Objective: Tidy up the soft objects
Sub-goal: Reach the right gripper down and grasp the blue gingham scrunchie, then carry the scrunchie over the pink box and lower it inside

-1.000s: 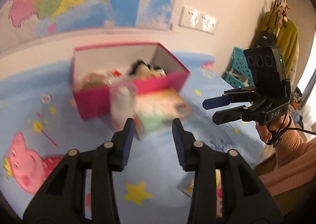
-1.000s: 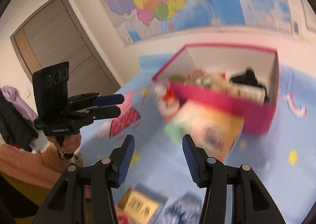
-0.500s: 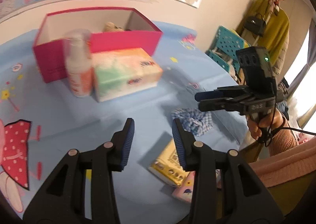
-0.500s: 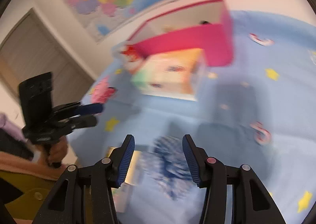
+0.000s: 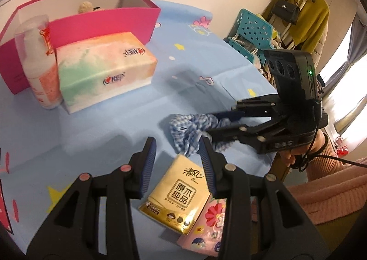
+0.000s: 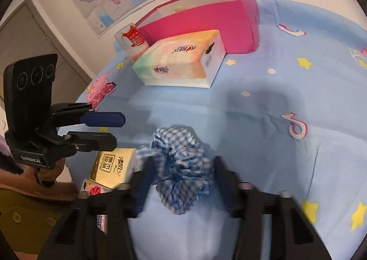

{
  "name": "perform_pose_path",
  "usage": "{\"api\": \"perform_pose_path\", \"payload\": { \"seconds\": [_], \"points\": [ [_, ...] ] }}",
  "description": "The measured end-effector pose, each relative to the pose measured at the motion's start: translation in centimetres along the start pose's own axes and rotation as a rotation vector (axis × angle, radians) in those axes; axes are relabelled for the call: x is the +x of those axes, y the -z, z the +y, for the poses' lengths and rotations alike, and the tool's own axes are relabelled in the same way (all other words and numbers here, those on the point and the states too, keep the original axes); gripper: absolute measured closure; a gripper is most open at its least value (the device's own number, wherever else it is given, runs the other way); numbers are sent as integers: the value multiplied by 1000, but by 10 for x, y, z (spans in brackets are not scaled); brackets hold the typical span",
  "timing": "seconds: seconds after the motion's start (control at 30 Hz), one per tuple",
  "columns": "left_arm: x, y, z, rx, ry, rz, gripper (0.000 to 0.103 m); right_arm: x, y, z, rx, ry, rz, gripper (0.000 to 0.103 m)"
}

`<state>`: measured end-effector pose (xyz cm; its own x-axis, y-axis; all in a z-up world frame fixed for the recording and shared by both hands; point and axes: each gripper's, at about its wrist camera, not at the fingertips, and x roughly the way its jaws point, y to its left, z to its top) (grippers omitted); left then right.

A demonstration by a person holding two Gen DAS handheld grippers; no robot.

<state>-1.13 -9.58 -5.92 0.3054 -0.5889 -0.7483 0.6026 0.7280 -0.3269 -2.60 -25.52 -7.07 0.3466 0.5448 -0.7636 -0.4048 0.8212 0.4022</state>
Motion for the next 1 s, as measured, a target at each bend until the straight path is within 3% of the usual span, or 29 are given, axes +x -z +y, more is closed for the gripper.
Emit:
{"api": "perform_pose_path", "payload": {
  "seconds": [0.2, 0.53, 0.77, 1.0],
  "points": [
    [6, -1, -1, 1, 27, 17, 62, -12, -3, -4, 31, -16, -64, 91],
    [16, -12, 7, -43, 73, 11, 61, -36, -26, 9, -11, -47, -163, 92],
    [4, -31, -5, 11, 12, -58, 61, -41, -45, 18, -42, -68, -207, 92],
    [-3, -55, -7, 17, -31, -98, 69, -50, -65, 21, -66, -71, -254, 92]
  ]
}}
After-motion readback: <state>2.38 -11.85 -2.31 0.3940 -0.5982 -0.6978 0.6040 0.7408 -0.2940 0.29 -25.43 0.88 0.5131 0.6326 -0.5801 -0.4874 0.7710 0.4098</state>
